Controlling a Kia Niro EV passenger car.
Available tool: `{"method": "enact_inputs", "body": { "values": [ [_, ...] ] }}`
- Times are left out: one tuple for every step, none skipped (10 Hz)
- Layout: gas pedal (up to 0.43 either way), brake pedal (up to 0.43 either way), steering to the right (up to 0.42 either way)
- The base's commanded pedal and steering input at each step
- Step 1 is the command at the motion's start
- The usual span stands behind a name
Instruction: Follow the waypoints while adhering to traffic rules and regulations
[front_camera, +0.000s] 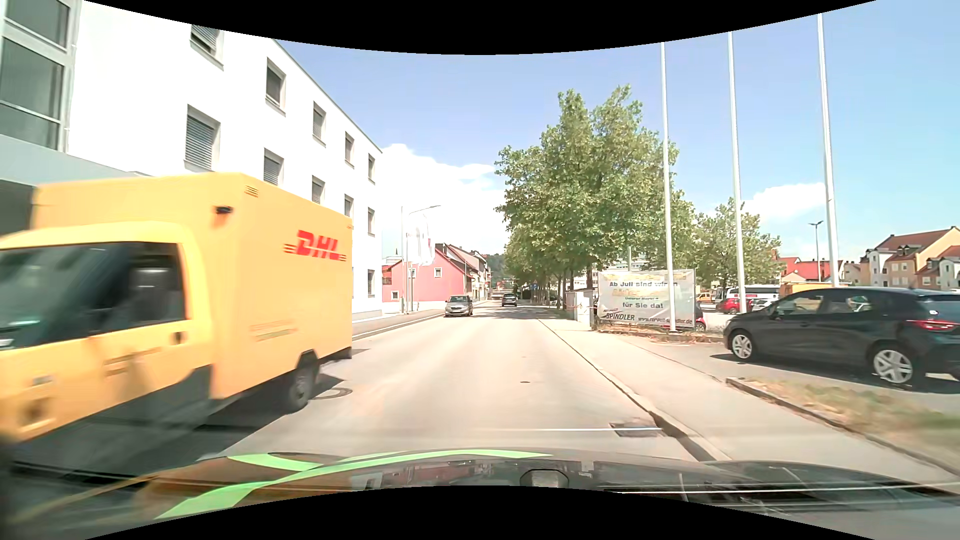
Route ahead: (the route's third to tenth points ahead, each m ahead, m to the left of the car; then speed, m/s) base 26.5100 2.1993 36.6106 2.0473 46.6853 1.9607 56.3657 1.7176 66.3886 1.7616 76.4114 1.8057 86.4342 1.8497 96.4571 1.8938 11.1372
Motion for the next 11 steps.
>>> {"method": "enact_inputs", "body": {
  "values": [
    [0.13, 0.0, -0.003],
    [0.15, 0.0, -0.003],
    [0.157, 0.0, -0.003],
    [0.169, 0.0, -0.003],
    [0.169, 0.0, -0.003],
    [0.169, 0.0, -0.003],
    [0.169, 0.0, -0.003],
    [0.169, 0.0, -0.002],
    [0.169, 0.0, -0.002],
    [0.169, 0.0, -0.002],
    [0.177, 0.0, -0.002]
  ]
}}
